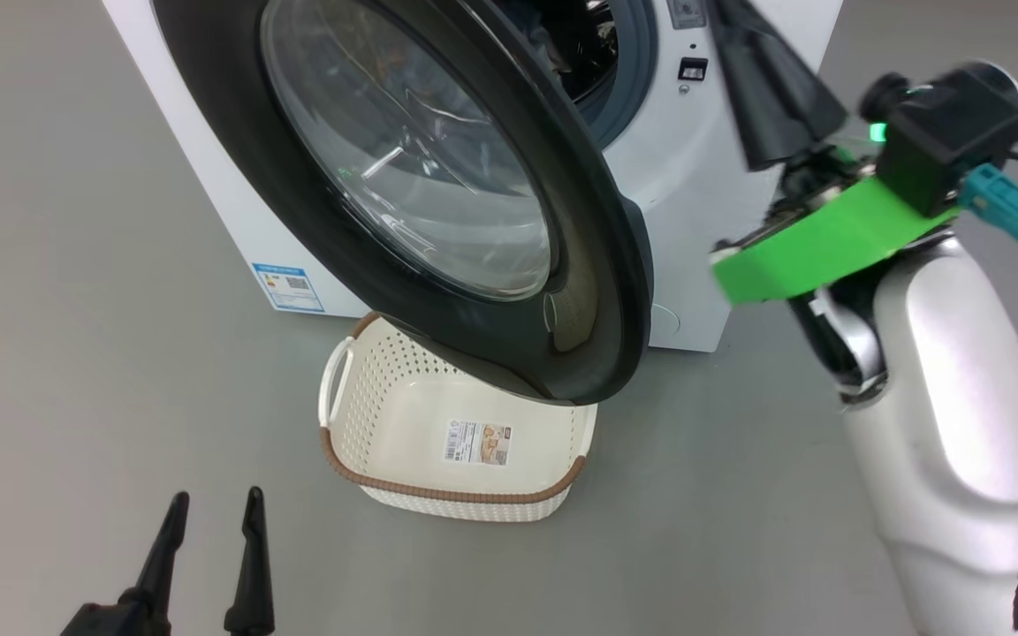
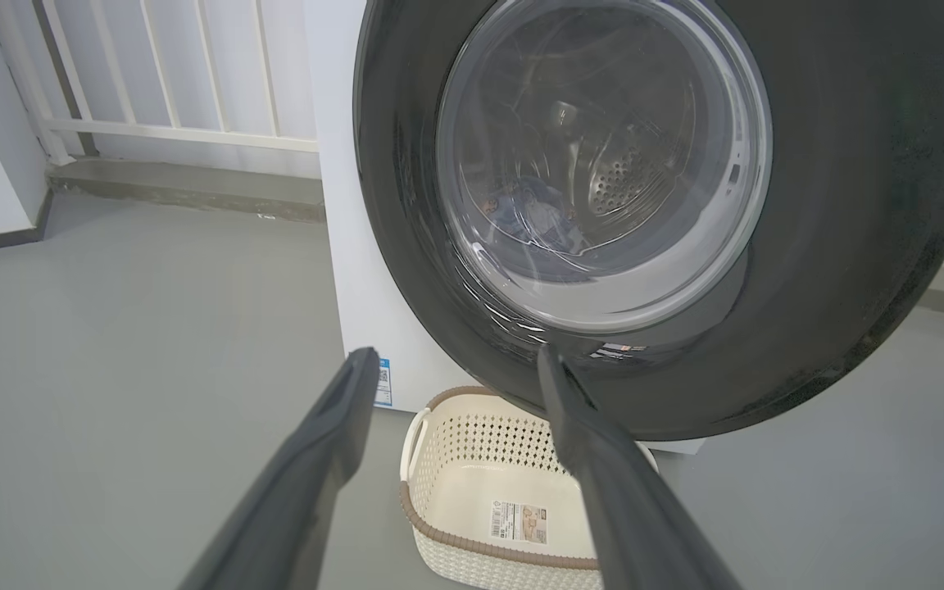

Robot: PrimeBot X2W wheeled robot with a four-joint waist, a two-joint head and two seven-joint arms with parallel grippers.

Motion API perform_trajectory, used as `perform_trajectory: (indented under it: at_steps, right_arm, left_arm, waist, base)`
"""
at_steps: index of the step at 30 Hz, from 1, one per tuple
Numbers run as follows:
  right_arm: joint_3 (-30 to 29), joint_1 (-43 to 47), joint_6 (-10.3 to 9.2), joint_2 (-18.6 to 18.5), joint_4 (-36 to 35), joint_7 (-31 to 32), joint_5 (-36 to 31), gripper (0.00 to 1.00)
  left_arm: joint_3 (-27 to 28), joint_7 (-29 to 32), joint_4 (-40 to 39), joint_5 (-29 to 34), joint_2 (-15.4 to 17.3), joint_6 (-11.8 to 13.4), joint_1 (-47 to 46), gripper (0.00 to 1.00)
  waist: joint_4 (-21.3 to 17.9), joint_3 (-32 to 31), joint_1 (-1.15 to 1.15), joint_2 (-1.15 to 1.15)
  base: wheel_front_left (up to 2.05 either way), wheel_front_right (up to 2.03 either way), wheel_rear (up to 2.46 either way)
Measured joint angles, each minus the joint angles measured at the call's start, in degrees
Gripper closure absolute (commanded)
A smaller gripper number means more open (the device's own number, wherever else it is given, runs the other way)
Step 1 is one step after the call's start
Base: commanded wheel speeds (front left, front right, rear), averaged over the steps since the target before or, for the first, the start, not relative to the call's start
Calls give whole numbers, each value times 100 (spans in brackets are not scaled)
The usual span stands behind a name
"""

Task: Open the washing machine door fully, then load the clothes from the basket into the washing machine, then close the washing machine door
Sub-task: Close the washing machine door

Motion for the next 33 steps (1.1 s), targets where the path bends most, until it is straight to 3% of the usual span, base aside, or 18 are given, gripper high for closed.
perform_trajectory:
  at_steps: [5,9,13,22,33]
  right_arm:
    - [630,40,0,97,-732,734,155,100]
    - [1038,323,0,114,-645,1427,410,100]
    - [1311,553,0,108,-338,1669,511,100]
    - [1735,400,0,45,760,1254,748,100]
    - [1767,-141,1,-11,1926,558,891,100]
  left_arm:
    - [-8,-13,-4,0,-1,5,-77,0]
    - [-13,-31,-2,0,-2,7,-93,0]
    - [-23,-57,-2,0,-3,7,-202,0]
    - [-26,-107,25,-1,-15,7,-324,0]
    - [-26,-158,80,-1,-59,7,-401,0]
  waist:
    - [4,50,0,0]
    - [23,96,0,0]
    - [53,145,0,0]
    - [72,296,0,0]
    - [79,364,0,0]
  base:
    - [0,0,0]
    - [0,0,0]
    - [0,0,0]
    - [0,0,0]
    - [0,0,0]
